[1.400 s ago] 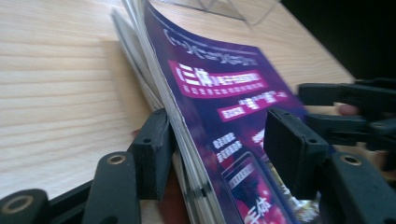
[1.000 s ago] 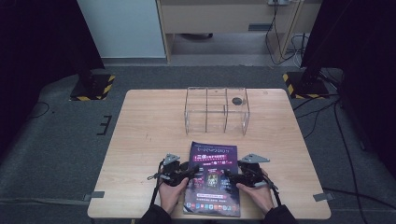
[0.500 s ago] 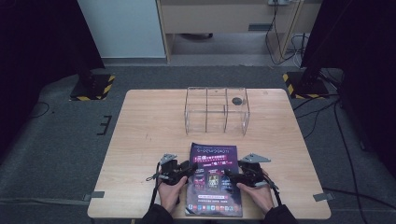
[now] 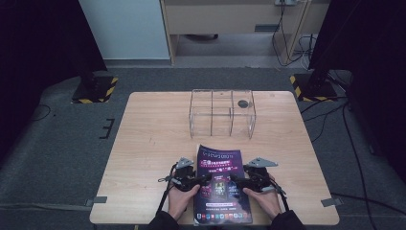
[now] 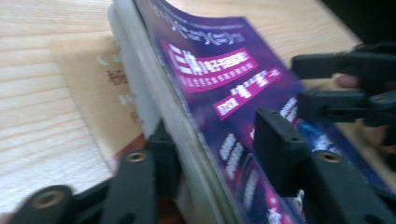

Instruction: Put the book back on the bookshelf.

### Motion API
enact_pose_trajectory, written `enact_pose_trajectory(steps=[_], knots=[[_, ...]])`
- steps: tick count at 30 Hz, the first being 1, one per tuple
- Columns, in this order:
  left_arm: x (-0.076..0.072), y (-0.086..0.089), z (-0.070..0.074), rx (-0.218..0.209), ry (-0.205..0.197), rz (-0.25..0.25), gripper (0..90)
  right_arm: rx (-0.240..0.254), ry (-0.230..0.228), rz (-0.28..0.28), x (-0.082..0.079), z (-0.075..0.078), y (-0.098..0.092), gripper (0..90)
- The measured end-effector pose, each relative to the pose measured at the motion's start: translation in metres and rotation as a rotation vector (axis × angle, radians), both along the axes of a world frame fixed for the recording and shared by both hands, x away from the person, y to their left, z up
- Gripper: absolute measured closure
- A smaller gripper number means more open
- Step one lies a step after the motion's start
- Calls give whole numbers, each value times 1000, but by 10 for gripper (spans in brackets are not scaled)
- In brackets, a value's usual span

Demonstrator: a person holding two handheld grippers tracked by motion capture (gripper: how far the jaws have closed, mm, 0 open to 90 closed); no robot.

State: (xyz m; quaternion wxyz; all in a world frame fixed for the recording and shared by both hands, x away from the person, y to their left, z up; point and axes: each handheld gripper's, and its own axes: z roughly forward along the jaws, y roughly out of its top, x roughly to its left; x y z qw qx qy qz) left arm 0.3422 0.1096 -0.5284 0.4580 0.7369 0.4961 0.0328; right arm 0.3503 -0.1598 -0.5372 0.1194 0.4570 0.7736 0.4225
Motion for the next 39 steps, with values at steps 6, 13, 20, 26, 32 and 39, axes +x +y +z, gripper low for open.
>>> enact_pose_trajectory(steps=[6,13,20,26,32,39], knots=[[0,0,3,39,0,27,682,4,4,-2,0,0,0,289],[-5,-2,5,20,-34,36,803,8,11,12,1,0,-1,242],[-10,-2,18,-41,-82,16,831,36,5,9,1,5,-8,205],[-11,-1,23,-77,-84,14,832,90,1,1,2,12,-18,178],[-15,-1,34,-94,-117,6,832,109,-4,12,4,15,-22,164],[-20,2,52,-135,-177,-6,834,143,-14,19,4,17,-23,151]])
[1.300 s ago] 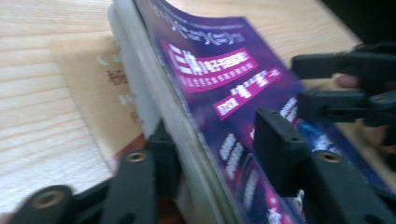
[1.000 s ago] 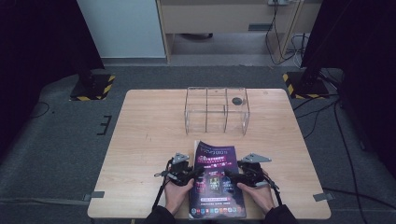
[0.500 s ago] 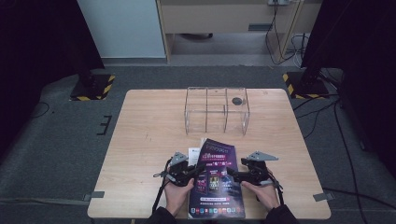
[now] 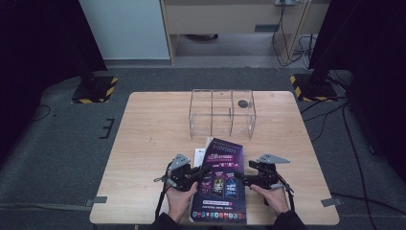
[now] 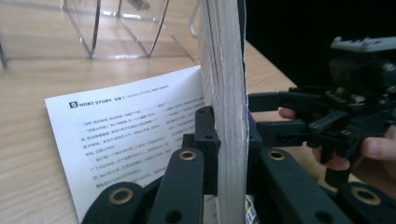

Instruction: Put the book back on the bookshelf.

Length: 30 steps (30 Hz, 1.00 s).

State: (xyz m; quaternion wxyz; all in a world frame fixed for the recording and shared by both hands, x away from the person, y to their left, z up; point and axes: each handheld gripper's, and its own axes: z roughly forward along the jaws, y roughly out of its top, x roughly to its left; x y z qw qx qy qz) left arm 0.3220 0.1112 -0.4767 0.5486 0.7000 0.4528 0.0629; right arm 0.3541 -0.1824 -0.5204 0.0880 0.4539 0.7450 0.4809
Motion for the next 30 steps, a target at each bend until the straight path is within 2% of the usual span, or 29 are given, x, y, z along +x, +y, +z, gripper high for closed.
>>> enact_pose_trajectory(steps=[10,13,14,15,16,23,27,30], knots=[[-10,-2,16,-42,-66,-26,834,59,-18,55,-1,4,4,148],[-12,-2,19,-47,-82,-35,834,92,-8,69,0,3,4,148],[-13,-2,20,-50,-84,-35,834,120,-1,79,0,3,3,148],[-13,-2,20,-53,-90,-37,834,120,-1,79,0,3,3,148],[-13,-2,21,-54,-91,-40,834,144,10,95,1,3,4,147],[-13,-3,20,-54,-94,-48,834,177,55,156,2,-3,10,152],[-13,-2,18,-58,-90,-52,833,199,82,189,2,-5,13,208],[-13,-3,17,-55,-89,-52,834,197,90,196,2,-5,15,233]])
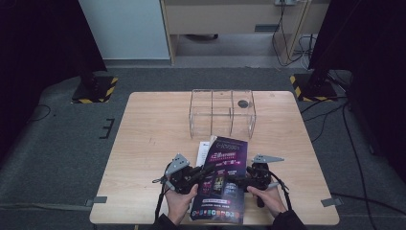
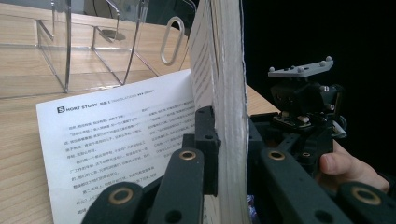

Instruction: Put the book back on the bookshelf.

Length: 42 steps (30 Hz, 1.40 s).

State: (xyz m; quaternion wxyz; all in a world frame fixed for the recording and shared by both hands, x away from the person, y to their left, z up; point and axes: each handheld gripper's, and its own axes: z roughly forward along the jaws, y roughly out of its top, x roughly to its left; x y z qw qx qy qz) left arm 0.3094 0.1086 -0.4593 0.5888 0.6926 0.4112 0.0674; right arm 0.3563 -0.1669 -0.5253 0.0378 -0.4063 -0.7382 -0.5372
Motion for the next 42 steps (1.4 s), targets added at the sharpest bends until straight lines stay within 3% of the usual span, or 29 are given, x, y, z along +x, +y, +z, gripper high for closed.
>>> enact_pose_trajectory(steps=[7,13,18,32,42], knots=[[1,1,-1,-4,-1,8,833,16,16,-5,-2,3,-3,348],[2,3,-3,-10,4,20,833,39,1,-33,-5,8,-6,474],[2,3,-5,-14,3,23,833,69,-22,-21,-6,10,-6,471],[5,5,-9,-7,8,34,832,34,-20,-29,-8,16,-9,642],[12,9,-16,50,20,74,829,16,-14,-15,-10,24,-8,717]])
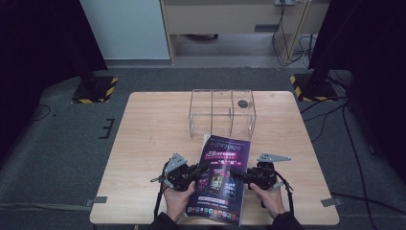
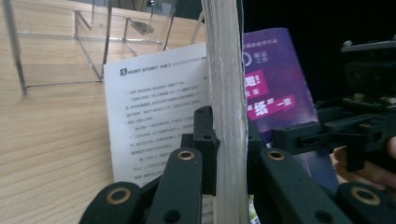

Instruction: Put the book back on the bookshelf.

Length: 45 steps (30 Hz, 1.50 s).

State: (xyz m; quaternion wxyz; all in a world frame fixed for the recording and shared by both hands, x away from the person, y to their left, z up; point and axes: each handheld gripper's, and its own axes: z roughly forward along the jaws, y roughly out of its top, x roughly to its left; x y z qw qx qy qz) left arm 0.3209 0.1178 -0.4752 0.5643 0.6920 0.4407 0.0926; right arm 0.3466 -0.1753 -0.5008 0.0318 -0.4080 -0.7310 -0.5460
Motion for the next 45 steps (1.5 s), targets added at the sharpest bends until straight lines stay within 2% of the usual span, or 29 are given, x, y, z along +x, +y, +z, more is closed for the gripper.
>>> enact_pose_trajectory(steps=[12,22,30,37,43,45], knots=[[6,6,-6,19,27,18,808,-23,-15,1,-1,8,6,755],[7,9,-7,13,28,22,745,0,-37,-19,-1,16,4,795],[7,10,-8,9,16,13,657,20,-67,-26,-2,25,2,824],[8,13,-10,19,14,31,539,30,-87,-23,-3,31,2,828],[7,21,-11,71,13,61,494,34,-104,-11,-4,36,4,829],[6,26,-13,74,17,71,492,33,-111,-16,-4,39,3,829]])
